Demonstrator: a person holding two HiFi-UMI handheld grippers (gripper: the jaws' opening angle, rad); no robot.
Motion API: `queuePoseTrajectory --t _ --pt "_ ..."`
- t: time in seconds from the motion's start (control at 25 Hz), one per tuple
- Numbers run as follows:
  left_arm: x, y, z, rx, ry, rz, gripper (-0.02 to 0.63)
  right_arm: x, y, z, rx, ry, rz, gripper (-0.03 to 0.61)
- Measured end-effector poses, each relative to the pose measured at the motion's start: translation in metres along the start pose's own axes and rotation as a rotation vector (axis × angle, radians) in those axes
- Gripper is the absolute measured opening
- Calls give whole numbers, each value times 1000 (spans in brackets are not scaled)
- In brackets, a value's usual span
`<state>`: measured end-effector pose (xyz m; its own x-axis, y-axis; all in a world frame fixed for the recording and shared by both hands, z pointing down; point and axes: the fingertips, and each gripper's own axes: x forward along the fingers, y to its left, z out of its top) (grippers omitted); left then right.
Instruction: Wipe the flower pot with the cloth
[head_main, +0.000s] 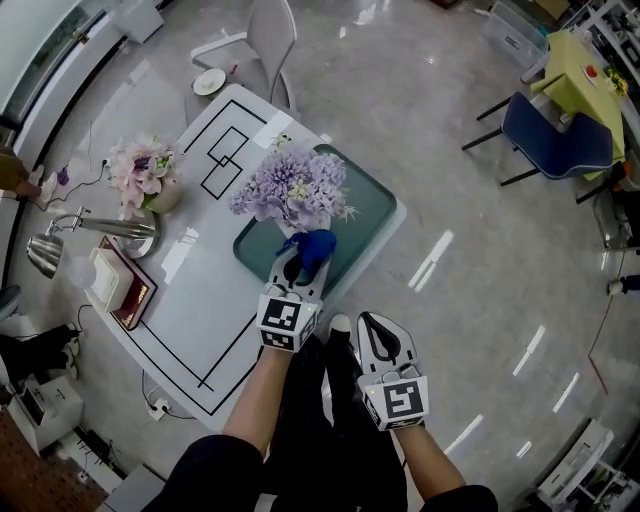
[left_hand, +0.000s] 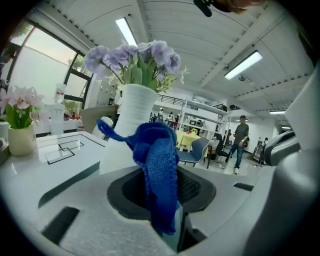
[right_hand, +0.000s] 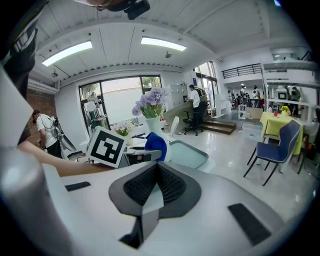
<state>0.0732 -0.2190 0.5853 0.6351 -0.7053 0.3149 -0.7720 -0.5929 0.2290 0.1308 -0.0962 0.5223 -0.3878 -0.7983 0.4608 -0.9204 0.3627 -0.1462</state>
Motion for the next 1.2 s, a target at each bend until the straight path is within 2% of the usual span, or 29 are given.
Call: queuePoseTrajectory --t 0.16,0.28,0.56,0.68,0.92,1.2 --pt "5 2 -19 -17 49 13 117 1 0 1 2 -1 7 8" --pt "5 -1 -21 -14 52 17 117 3 0 2 4 -2 14 8" --pt "4 -15 42 -35 -104 57 117 8 -8 3 13 -5 16 8" --pt "12 -16 57 -43 -132 87 117 8 -12 3 20 -4 13 8" --pt "34 -9 38 -76 -80 158 117 4 -24 3 23 -2 14 8" --pt "51 -4 -1 -135 29 200 117 -2 -37 10 31 -5 13 8"
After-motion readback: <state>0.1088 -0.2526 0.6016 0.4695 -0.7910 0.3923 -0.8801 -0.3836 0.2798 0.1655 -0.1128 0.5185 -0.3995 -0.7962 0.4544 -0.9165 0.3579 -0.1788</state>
